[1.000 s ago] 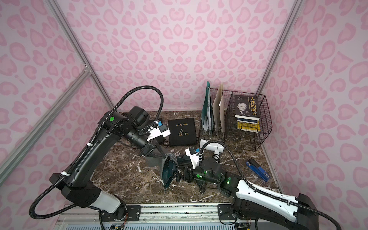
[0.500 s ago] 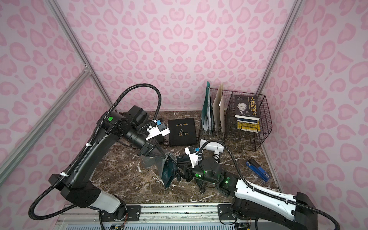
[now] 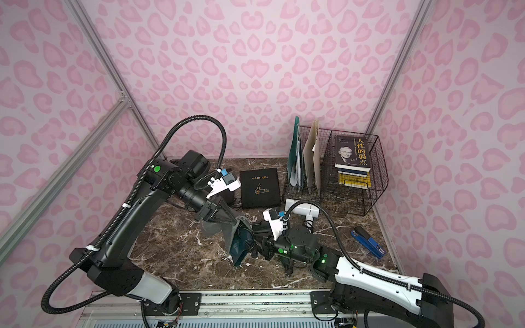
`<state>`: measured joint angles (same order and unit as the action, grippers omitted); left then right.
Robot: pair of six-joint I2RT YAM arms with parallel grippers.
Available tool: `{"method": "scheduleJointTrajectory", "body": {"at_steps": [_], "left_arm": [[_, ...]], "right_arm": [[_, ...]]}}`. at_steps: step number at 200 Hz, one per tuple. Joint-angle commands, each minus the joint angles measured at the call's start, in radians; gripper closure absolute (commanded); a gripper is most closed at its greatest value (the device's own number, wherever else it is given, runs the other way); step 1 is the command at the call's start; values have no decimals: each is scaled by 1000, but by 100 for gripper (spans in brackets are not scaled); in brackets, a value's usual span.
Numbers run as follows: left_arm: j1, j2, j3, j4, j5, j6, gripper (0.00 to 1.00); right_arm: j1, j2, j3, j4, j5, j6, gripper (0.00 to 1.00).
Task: Pack away hair dryers
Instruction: Adjust the drawstring bag.
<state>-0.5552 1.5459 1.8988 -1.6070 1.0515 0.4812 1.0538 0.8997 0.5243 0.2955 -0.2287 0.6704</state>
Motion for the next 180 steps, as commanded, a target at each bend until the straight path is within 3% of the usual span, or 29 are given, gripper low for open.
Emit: {"method": "scheduleJointTrajectory", "body": {"at_steps": [1, 31, 123, 180], "left_arm": [[4, -6, -4, -43, 83, 15, 98], [11, -10, -3, -45, 97, 15, 98], [58, -41, -98, 50, 68, -60, 98], [58, -31, -127, 60, 76, -67, 98]], "right_arm": [[2, -11, -15, 72, 30, -9, 80], [3, -19, -17, 61, 72, -11, 100], [12, -73, 21, -27, 114, -15, 100], [43, 2, 91, -53, 103, -36, 100]]}}
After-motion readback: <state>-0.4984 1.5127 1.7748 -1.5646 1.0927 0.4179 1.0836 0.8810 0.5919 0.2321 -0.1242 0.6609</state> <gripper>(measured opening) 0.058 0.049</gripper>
